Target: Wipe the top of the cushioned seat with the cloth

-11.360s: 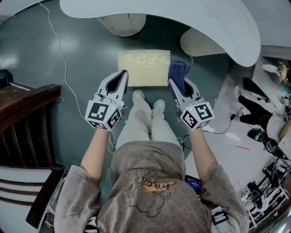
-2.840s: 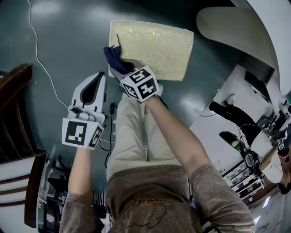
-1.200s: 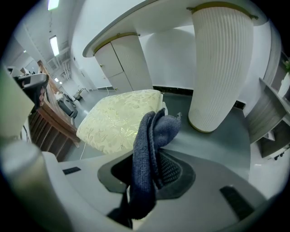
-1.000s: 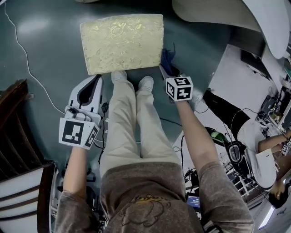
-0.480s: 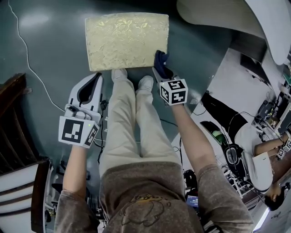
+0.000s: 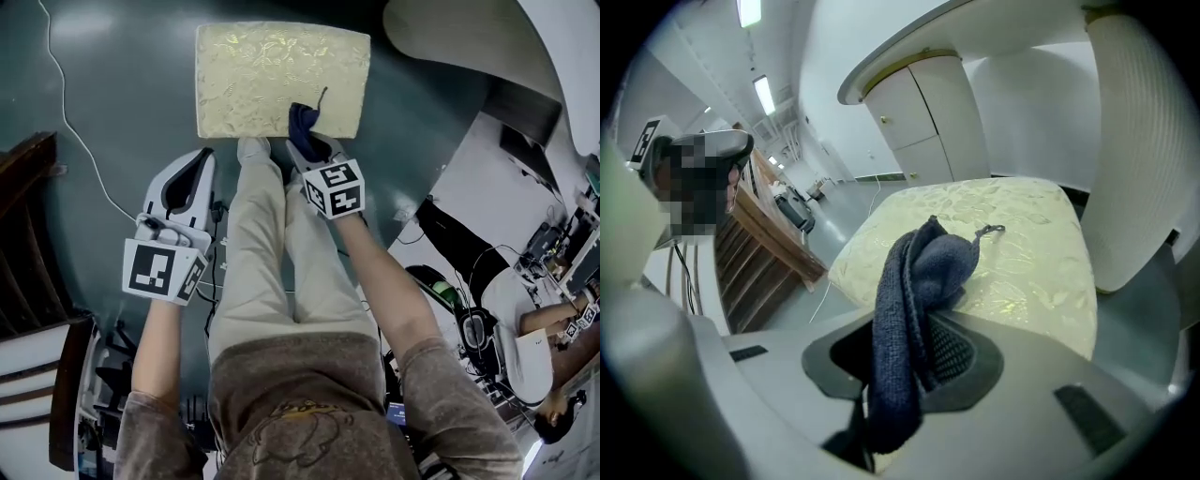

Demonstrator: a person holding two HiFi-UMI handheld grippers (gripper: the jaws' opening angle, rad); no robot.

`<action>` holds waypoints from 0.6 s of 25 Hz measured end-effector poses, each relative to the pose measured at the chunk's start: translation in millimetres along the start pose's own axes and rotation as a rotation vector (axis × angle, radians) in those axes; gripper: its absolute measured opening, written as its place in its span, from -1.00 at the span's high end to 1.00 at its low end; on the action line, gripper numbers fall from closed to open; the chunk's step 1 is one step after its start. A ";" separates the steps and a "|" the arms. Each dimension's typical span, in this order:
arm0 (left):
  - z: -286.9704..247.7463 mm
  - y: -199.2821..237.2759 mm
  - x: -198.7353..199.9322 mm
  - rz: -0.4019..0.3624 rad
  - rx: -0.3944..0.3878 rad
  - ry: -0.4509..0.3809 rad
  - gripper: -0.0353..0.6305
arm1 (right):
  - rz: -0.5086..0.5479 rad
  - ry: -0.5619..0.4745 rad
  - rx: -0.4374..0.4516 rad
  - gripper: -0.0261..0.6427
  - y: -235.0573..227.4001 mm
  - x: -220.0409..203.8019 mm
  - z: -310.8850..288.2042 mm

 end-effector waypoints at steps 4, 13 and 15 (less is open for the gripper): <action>7.8 12.3 -1.6 0.017 0.035 -0.005 0.84 | 0.026 0.007 0.033 0.59 11.1 6.0 -13.0; 20.3 39.6 -6.3 0.048 0.101 -0.017 0.84 | 0.050 0.012 0.109 0.59 33.5 12.4 -45.0; 22.6 44.6 -6.0 0.058 0.114 -0.020 0.84 | 0.060 0.017 0.130 0.59 40.4 16.8 -51.7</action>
Point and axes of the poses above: the fingertips, and each gripper's own axes: z backward along the fingers, y to its left, x out of its top, the point moved 4 cm from there along z, backward along the fingers, and after that the axes turned 13 degrees about x, right-handed, at the moved point
